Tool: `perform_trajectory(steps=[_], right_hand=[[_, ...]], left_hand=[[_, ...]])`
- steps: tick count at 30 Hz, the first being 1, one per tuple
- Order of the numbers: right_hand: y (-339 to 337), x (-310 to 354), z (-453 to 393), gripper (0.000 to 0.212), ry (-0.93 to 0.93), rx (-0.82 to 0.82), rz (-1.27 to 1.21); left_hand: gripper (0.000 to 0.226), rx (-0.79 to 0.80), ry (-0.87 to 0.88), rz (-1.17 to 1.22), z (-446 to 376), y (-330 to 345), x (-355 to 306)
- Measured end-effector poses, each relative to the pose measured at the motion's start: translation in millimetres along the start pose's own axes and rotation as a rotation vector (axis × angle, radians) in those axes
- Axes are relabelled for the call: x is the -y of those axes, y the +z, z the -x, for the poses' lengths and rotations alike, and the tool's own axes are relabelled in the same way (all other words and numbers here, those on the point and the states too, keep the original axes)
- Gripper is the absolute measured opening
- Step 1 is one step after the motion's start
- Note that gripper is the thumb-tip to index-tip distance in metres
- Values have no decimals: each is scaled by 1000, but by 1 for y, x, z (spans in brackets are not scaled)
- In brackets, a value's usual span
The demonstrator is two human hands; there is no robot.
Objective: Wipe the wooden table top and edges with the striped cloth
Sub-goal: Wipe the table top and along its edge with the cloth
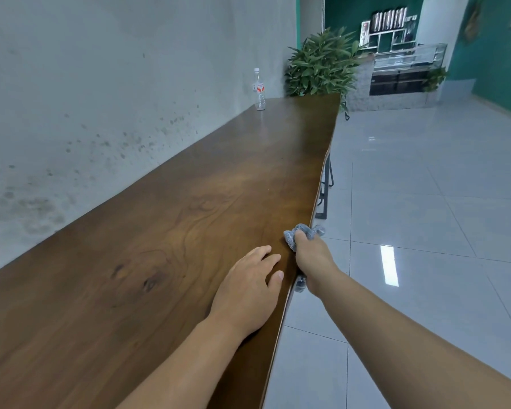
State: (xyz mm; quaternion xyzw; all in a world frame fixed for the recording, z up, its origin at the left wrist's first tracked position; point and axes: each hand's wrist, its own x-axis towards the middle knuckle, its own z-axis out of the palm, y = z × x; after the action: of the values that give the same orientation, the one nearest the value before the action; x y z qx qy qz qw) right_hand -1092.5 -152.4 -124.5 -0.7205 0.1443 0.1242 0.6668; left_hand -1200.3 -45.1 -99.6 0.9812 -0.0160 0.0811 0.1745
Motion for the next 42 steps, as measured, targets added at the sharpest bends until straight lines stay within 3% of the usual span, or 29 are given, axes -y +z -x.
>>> perform_trajectory(steps=[17,25,37,42], right_hand=[[-5,21,-12,60,31,-1,-2],[2,-13,45,52,-8,47,-26],[-6,10,8,54,-30,44,-32],[-5,1,33,54,-8,63,-60]], left_hand=[[42,-26,-43,-10,-1,-2,-9],[46,12,-80,-43,18,-4,-11],[41,-49,-113,-36,17,-1,-9],[42,-4,-108,-53,30,-7,-6]])
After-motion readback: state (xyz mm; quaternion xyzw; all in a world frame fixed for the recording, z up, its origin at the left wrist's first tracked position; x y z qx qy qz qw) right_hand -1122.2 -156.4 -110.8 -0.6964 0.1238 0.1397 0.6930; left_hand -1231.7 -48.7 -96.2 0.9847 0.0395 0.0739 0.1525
